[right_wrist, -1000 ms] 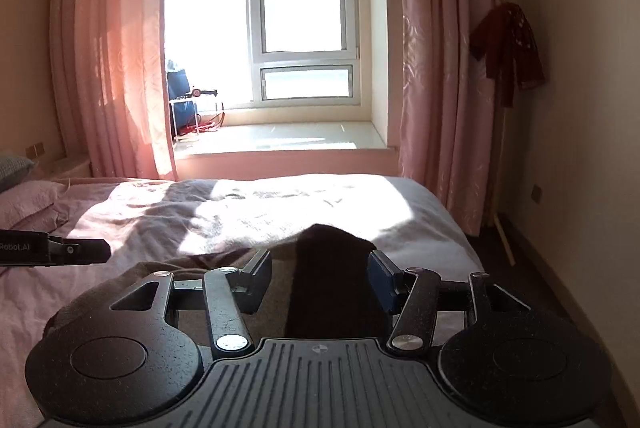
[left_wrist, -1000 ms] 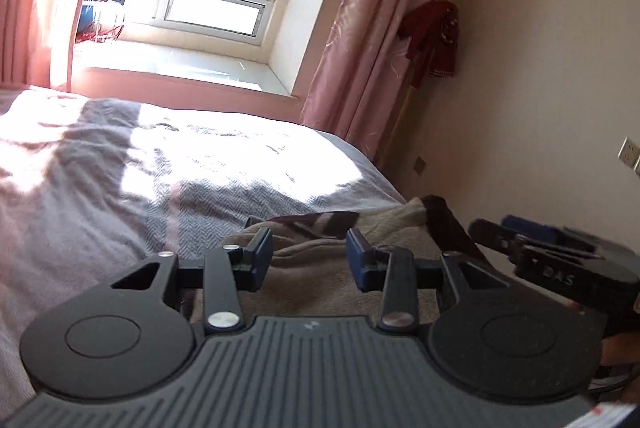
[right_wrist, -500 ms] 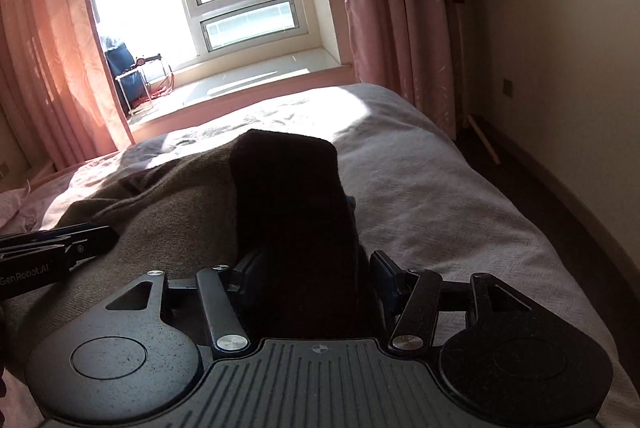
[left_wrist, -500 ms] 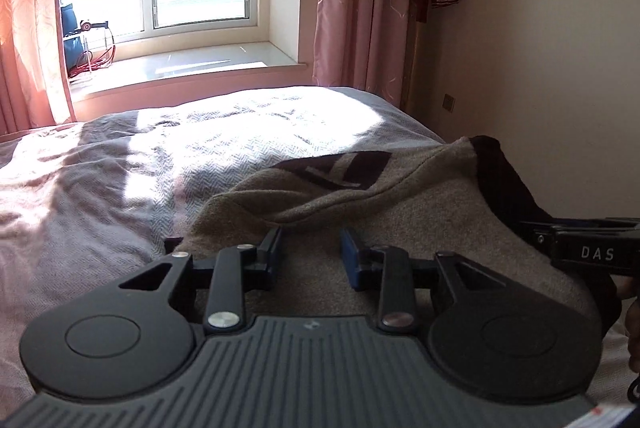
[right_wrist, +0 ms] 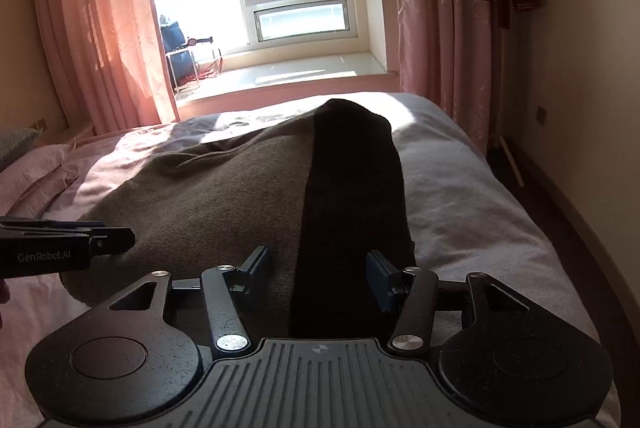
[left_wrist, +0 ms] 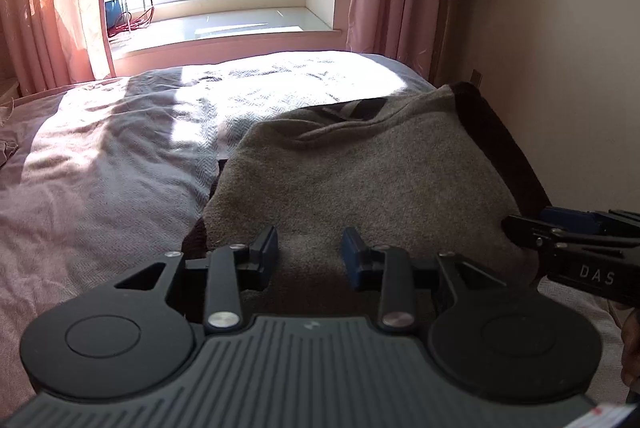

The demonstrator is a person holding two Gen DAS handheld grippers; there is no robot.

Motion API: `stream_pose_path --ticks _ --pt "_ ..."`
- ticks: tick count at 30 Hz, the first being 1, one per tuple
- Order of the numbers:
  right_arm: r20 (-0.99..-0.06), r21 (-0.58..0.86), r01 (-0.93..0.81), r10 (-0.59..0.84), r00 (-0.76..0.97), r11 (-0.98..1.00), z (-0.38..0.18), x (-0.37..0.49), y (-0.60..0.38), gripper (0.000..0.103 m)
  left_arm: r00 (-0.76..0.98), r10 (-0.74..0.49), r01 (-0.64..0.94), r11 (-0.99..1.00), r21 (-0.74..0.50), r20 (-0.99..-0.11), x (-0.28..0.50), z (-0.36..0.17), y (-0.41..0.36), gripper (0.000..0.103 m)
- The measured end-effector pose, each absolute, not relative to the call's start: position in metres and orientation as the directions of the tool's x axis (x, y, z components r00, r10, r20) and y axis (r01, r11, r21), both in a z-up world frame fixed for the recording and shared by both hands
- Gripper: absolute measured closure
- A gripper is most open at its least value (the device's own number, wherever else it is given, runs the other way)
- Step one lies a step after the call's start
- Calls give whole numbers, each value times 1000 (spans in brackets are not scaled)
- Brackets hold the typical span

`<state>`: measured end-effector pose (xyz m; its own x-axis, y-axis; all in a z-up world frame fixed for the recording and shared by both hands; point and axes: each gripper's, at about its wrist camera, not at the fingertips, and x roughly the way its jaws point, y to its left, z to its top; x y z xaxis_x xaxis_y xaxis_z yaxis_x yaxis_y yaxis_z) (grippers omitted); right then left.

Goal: Fold large clothes

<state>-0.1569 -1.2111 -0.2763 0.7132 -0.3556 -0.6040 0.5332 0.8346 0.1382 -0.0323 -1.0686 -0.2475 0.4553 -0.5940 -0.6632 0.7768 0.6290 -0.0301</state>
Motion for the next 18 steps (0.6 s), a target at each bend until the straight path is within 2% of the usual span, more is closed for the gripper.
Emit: stream_pose_path --ticks 4,7,9,14,18 --pt "-624 99 554 -383 682 827 -237 -177 -1194 54 438 -588 760 646 -69 -680 -43 -212 -1052 66" --pt "-613 148 557 -366 700 818 -209 -210 -1171 53 451 -579 757 651 -53 -679 -69 -184 -1031 55" --pt "-614 223 551 -323 720 804 -189 -233 -1154 52 452 -567 747 663 -56 -689 -87 -169 -1012 44" --pt "-624 309 554 -275 732 773 -151 -278 -1115 42 416 -542 743 665 -70 -730 -133 -142 -965 37" --pt "-634 312 537 -249 732 784 -128 -303 -1084 41 373 -528 767 638 -66 -763 -166 -126 -934 35"
